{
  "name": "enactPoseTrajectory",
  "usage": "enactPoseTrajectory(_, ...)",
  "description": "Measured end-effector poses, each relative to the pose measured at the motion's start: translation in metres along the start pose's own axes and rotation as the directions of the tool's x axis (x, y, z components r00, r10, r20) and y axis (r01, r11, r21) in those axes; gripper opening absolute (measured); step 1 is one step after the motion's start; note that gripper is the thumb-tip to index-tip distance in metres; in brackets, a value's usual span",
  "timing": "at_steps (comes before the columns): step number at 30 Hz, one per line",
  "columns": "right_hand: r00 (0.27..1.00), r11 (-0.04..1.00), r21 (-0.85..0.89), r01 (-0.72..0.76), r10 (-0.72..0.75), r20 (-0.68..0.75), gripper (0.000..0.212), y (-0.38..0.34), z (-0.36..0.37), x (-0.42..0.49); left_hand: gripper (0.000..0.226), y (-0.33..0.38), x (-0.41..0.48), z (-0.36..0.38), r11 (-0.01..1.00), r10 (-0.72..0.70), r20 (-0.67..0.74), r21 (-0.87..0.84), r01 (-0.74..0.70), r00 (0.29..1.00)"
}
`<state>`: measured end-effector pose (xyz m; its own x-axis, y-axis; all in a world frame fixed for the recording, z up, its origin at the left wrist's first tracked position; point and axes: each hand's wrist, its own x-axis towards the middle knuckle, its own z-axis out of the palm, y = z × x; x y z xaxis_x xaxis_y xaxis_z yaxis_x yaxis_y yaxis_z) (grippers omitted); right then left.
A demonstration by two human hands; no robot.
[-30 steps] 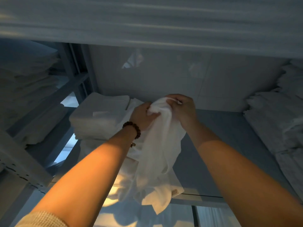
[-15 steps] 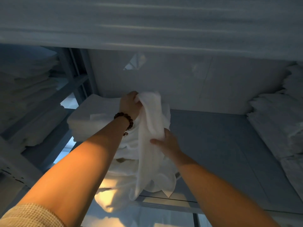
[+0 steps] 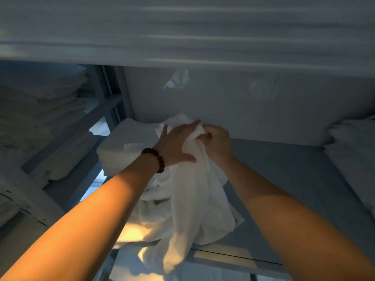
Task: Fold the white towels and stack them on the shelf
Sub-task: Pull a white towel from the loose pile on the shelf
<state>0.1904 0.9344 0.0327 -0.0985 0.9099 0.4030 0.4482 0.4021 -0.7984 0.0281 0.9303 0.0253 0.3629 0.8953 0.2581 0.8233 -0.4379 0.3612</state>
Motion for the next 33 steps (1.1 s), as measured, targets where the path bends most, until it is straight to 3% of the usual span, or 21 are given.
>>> enactPoseTrajectory(3,0.999,0.998,0.049,0.051,-0.051,0.014,0.025,-0.006,0.0,0.005,0.048,0.002,0.008,-0.001,0.992,-0.124,-0.209,-0.049,0.116,0.97)
enactPoseTrajectory(5,0.998,1.0,0.029,0.01,-0.012,0.069,0.01,0.006,-0.004,0.0,0.033,-0.001,0.007,-0.003,0.988,-0.153,-0.298,-0.07,0.138,0.942)
enactPoseTrajectory(9,0.931,0.961,0.076,-0.267,0.237,0.277,0.059,0.044,-0.01,-0.027,0.016,-0.005,0.011,-0.02,0.986,-0.14,-0.434,-0.147,0.084,0.89)
enactPoseTrajectory(11,0.904,0.947,0.05,-0.317,0.286,0.318,0.061,0.058,-0.003,-0.044,0.004,-0.002,0.017,-0.032,0.972,-0.157,-0.48,-0.23,0.049,0.863)
enactPoseTrajectory(14,0.945,0.954,0.033,-0.297,0.289,0.151,0.022,0.065,0.009,-0.051,0.011,0.001,0.022,-0.042,0.955,-0.175,-0.52,-0.295,0.016,0.836)
enactPoseTrajectory(16,0.951,0.948,0.073,-0.308,0.307,0.028,0.014,0.063,0.003,-0.042,0.012,-0.001,0.02,-0.042,0.947,-0.197,-0.52,-0.32,0.024,0.831)
enactPoseTrajectory(18,0.954,0.954,0.035,-0.296,0.297,-0.033,0.016,0.057,-0.015,-0.031,0.017,-0.003,0.018,-0.039,0.934,-0.244,-0.503,-0.353,0.06,0.829)
enactPoseTrajectory(22,0.984,0.983,0.035,-0.179,0.179,-0.022,0.015,0.037,-0.048,-0.019,0.023,0.017,0.023,-0.026,0.915,-0.243,-0.434,-0.399,0.057,0.867)
enactPoseTrajectory(25,0.986,0.983,0.095,-0.156,0.149,0.078,0.032,0.027,-0.056,-0.025,0.027,0.052,0.036,-0.012,0.862,-0.257,-0.37,-0.506,0.039,0.893)
enactPoseTrajectory(29,0.95,0.901,0.338,-0.272,0.194,0.246,0.062,0.036,-0.074,-0.039,0.018,0.099,0.053,0.002,0.785,-0.284,-0.321,-0.619,0.027,0.904)
enactPoseTrajectory(31,0.963,0.908,0.322,-0.267,0.242,0.116,0.059,0.041,-0.088,-0.043,0.02,0.118,0.059,0.009,0.761,-0.266,-0.285,-0.648,0.019,0.921)
enactPoseTrajectory(33,0.958,0.924,0.304,-0.232,0.272,-0.094,0.031,0.047,-0.109,-0.044,0.021,0.135,0.065,0.016,0.73,-0.231,-0.276,-0.683,-0.022,0.933)
